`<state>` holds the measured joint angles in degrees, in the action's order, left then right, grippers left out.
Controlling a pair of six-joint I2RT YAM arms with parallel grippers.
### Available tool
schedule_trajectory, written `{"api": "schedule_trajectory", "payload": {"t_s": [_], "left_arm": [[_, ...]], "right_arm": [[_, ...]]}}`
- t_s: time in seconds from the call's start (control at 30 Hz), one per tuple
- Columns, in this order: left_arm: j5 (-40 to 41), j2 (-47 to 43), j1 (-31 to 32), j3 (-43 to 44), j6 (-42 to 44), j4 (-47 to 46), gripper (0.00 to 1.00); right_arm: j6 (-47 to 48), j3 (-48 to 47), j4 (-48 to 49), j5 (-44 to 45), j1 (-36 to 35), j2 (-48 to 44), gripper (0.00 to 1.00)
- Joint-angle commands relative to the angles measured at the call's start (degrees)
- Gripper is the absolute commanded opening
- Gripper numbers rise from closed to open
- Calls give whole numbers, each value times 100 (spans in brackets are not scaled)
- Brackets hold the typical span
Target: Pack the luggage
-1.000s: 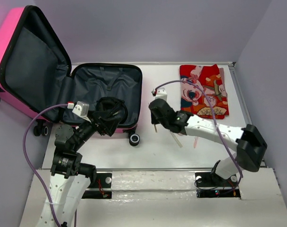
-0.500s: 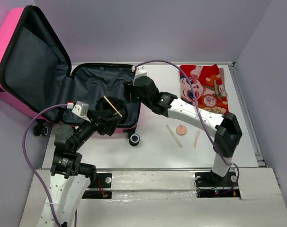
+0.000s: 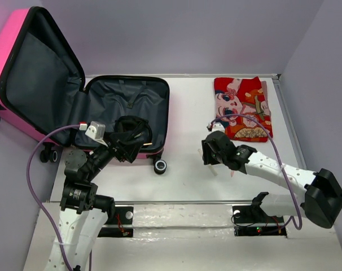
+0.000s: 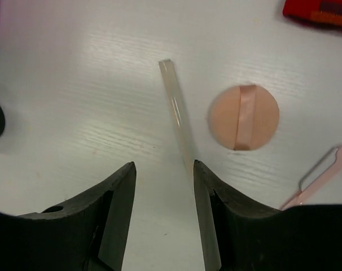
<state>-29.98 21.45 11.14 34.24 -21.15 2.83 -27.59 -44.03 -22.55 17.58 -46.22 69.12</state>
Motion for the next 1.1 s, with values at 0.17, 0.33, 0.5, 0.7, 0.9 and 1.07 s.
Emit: {"api": "schedule_trajectory", "payload": {"t_s": [0.17, 0.33, 0.5, 0.7, 0.9, 1.07], "left_arm": [[-166, 26, -15, -40, -47, -248, 99], [-184, 26, -15, -40, -47, -248, 99], [-202, 26, -15, -40, -47, -239, 99], [-210, 17, -15, -40, -39, -239, 99], [-210, 34, -6, -40, -39, -248, 99], [-219, 34, -6, -40, -47, -248, 99]], "right_arm": [[17, 70, -303, -598, 350, 505, 49], [114, -35, -259, -685, 403, 1059, 44], [123, -184, -189, -818, 403, 1402, 39], [210, -343, -57, -1002, 403, 1832, 17], [272, -369, -13, -932, 403, 1579, 7], [377, -701, 320, -1493, 403, 464, 7]]}}
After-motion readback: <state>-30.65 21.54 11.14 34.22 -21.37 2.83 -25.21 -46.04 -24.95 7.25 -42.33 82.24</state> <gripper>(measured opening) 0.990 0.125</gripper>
